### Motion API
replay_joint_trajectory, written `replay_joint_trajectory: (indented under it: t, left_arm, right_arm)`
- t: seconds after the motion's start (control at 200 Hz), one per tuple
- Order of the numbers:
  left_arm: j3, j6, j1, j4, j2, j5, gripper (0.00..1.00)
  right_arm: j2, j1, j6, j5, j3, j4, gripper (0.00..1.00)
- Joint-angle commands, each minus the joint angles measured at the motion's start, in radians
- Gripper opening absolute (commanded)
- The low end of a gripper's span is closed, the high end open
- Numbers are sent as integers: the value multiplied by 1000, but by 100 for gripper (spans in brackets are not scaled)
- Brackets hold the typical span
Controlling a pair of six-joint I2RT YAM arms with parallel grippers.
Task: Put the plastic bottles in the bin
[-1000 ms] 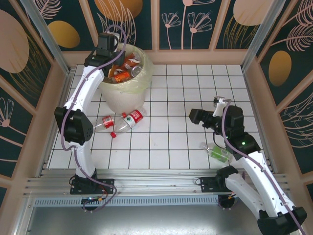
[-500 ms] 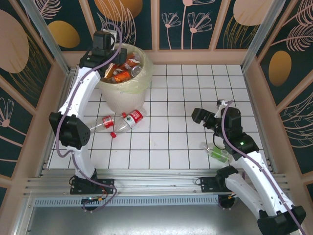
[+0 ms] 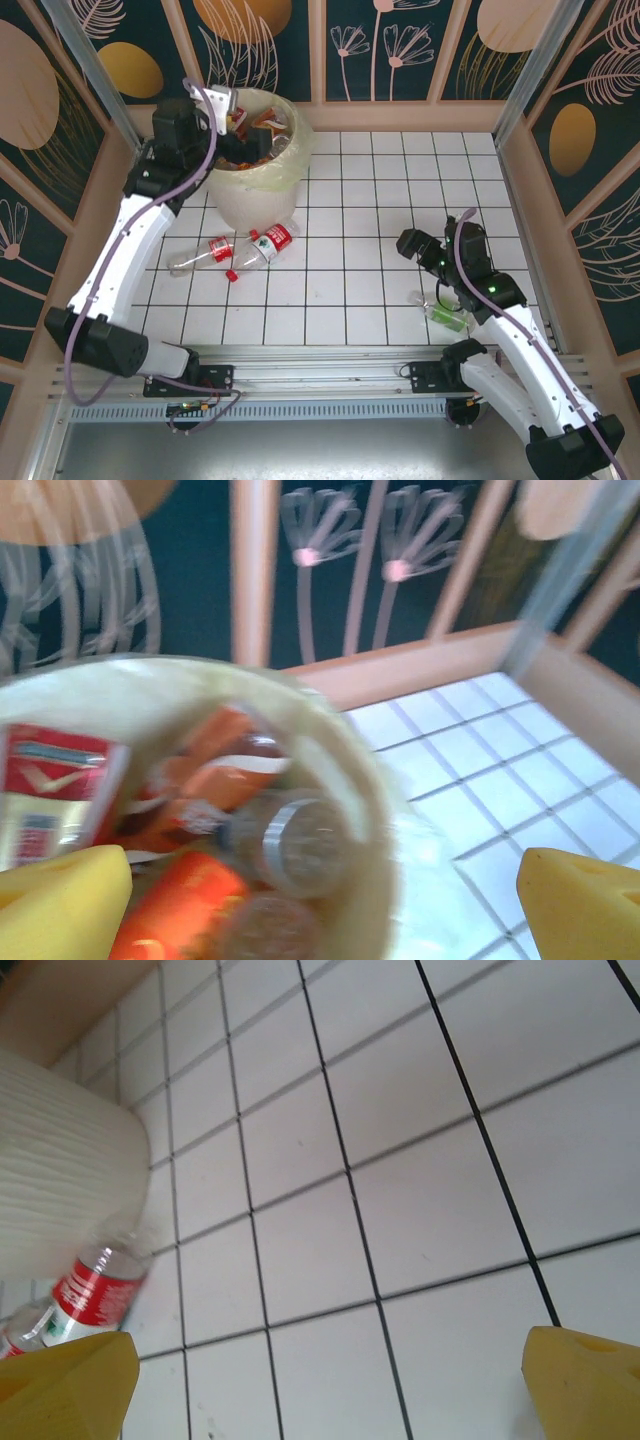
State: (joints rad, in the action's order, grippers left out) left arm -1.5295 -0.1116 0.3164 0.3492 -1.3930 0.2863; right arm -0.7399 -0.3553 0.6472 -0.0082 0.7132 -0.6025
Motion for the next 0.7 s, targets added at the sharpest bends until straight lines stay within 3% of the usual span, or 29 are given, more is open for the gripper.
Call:
replay_joint_trajectory:
  t: [0.0, 0.255, 0.42, 0.595, 0.696]
  left_arm:
    - [81, -37, 78, -104, 42, 138, 99]
    - [228, -91, 193, -247, 99, 245, 99]
    - [282, -84, 232, -291, 89, 274, 99]
    - [302, -95, 245, -342, 71, 322, 99]
    - [308, -99, 247, -371, 67, 334, 99]
  right_arm:
    - [-12, 5, 8, -1, 56, -159, 99]
    - [52, 5, 172, -64, 2, -218, 99]
    - [1, 4, 170, -229, 36, -260, 99]
    - [-11, 5, 174, -307, 37, -353, 99]
    - [-36, 1, 176, -432, 6, -357, 99]
